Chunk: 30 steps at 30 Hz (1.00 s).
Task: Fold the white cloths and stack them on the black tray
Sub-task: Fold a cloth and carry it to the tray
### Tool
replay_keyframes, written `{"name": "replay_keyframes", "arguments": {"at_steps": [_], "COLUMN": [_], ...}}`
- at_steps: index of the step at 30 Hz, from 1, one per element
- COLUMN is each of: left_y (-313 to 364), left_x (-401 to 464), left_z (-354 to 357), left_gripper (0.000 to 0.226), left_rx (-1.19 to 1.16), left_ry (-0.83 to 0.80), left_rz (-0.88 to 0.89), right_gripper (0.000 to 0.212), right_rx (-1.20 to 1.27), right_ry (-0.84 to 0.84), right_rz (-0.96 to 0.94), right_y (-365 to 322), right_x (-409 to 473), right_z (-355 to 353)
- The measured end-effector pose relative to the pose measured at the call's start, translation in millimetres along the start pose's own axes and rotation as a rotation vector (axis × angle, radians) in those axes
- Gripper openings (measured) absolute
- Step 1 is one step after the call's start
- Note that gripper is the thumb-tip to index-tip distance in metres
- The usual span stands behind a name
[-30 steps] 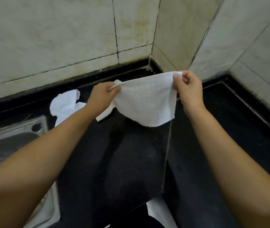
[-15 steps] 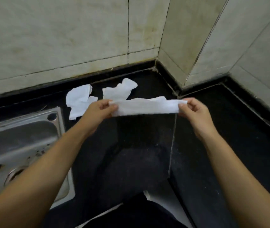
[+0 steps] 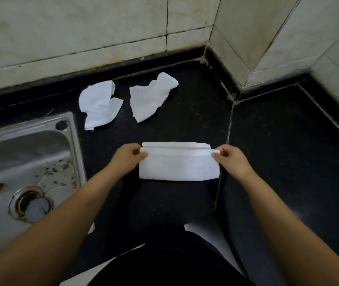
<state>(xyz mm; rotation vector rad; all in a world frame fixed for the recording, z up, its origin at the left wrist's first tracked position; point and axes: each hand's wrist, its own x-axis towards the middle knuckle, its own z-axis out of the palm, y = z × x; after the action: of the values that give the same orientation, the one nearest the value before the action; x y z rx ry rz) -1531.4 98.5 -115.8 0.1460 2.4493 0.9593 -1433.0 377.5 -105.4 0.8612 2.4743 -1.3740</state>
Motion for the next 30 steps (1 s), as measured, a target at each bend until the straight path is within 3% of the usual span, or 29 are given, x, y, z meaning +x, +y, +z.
{"name": "replay_keyframes", "arguments": {"at_steps": [2,7,12,18,23,25,28,30], "left_y": [2.2,-4.7,-7.1,-24.7,-36.7,-34.1,-24.4,-13.0], "left_x": [11.6,26.3,17.1,-21.9,-32.8,-31.0,-23.6,-15.3], "left_z": [1.5,18.9,32.2,43.9,51.1,49.8,43.0,31.9], "left_gripper": [0.027,0.019,0.025,0.06,0.064,0.064,0.053,0.032], "left_rx": [0.074,0.192,0.242,0.335,0.418,0.425,0.268,0.083], "left_ry": [0.079,0.2,0.39,0.371,0.325,0.294,0.232,0.2], "left_rz": [-0.02,-0.038,-0.031,-0.099,-0.118,-0.116,-0.094,-0.038], "right_gripper": [0.005,0.016,0.037,0.046,0.039,0.031,0.014,0.016], "right_rx": [-0.072,-0.363,-0.735,-0.8,-0.974,-0.94,-0.513,-0.273], "right_ry": [0.024,0.089,0.178,-0.183,-0.263,-0.324,-0.429,-0.421], "right_rz": [-0.002,0.023,-0.18,-0.46,-0.47,-0.419,-0.287,-0.309], "right_y": [-8.2,-13.1,-21.1,-92.9,-116.3,-120.3,-127.7,-134.9], "right_x": [15.3,37.9,40.8,49.7,50.4,51.1,49.0,44.4], "right_z": [8.8,30.3,41.9,116.2,158.8,156.6,134.0,108.5]}}
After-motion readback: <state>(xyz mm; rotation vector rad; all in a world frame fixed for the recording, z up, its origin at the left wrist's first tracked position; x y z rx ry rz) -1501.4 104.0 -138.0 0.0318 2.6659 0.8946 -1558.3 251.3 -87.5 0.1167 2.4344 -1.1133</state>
